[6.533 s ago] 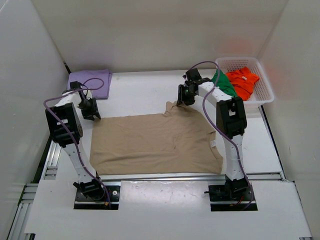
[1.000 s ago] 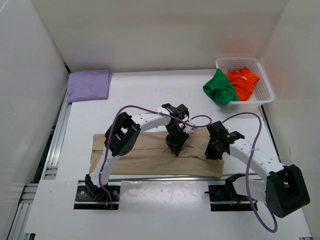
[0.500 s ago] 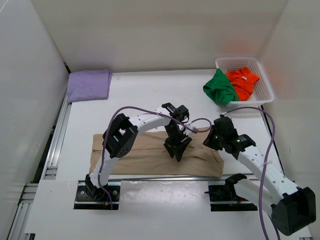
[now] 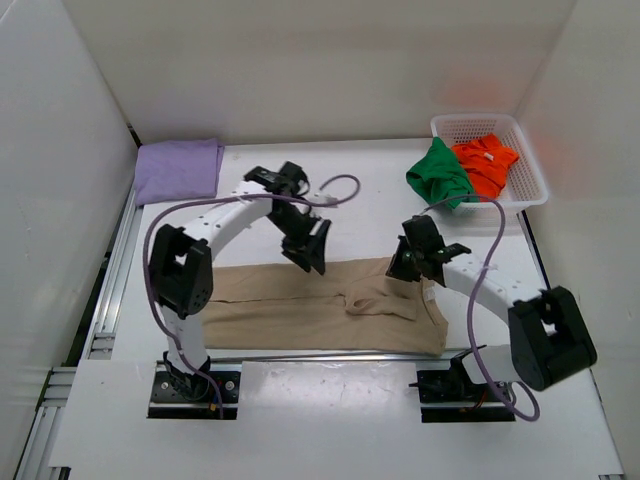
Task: Fold and stack the t-shirts
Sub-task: Fold the other side of the tshirt into a rectangle
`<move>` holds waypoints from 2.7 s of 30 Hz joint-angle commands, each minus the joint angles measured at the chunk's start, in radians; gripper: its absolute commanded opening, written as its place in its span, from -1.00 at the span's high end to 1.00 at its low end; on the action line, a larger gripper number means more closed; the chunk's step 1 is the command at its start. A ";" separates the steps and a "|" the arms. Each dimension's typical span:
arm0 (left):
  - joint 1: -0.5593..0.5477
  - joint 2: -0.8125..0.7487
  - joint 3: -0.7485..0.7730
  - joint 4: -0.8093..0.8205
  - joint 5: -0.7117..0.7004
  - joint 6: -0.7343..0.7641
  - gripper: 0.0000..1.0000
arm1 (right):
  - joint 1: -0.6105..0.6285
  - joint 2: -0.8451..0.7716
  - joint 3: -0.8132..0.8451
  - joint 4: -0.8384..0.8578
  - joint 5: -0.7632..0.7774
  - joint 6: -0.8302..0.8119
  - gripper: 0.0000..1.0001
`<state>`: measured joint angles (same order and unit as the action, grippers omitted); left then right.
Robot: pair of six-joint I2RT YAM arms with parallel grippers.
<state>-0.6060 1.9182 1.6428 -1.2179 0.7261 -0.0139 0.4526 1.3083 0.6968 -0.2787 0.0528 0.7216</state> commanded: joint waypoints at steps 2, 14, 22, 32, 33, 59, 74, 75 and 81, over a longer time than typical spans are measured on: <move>0.104 -0.061 -0.115 0.092 -0.146 0.014 -0.28 | 0.007 0.094 0.053 0.036 -0.041 -0.060 1.00; 0.144 -0.061 -0.380 0.281 -0.594 0.014 -0.31 | 0.179 0.062 0.000 -0.108 0.111 -0.073 1.00; 0.144 0.018 -0.370 0.281 -0.614 0.014 -0.31 | 0.253 -0.018 -0.068 -0.180 0.145 -0.044 1.00; 0.153 0.027 -0.370 0.271 -0.623 0.014 -0.31 | 0.409 -0.167 -0.129 -0.336 0.134 0.061 1.00; 0.153 0.027 -0.370 0.271 -0.623 0.014 -0.31 | 0.420 -0.178 -0.141 -0.349 0.134 0.061 1.00; 0.163 0.016 -0.370 0.253 -0.633 0.014 -0.33 | 0.396 -0.018 0.017 -0.215 0.104 -0.123 1.00; 0.192 0.004 -0.342 0.232 -0.633 0.014 -0.33 | 0.405 -0.113 -0.097 -0.243 0.119 -0.047 1.00; 0.192 0.004 -0.328 0.218 -0.633 0.014 -0.33 | 0.405 -0.127 -0.080 -0.258 0.131 -0.047 1.00; 0.192 -0.132 -0.279 0.198 -0.580 0.014 -0.33 | 0.270 -0.130 0.091 -0.373 0.243 -0.033 1.00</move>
<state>-0.4210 1.9102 1.3167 -1.0168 0.1280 -0.0074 0.7925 1.1824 0.6788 -0.5907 0.2070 0.6765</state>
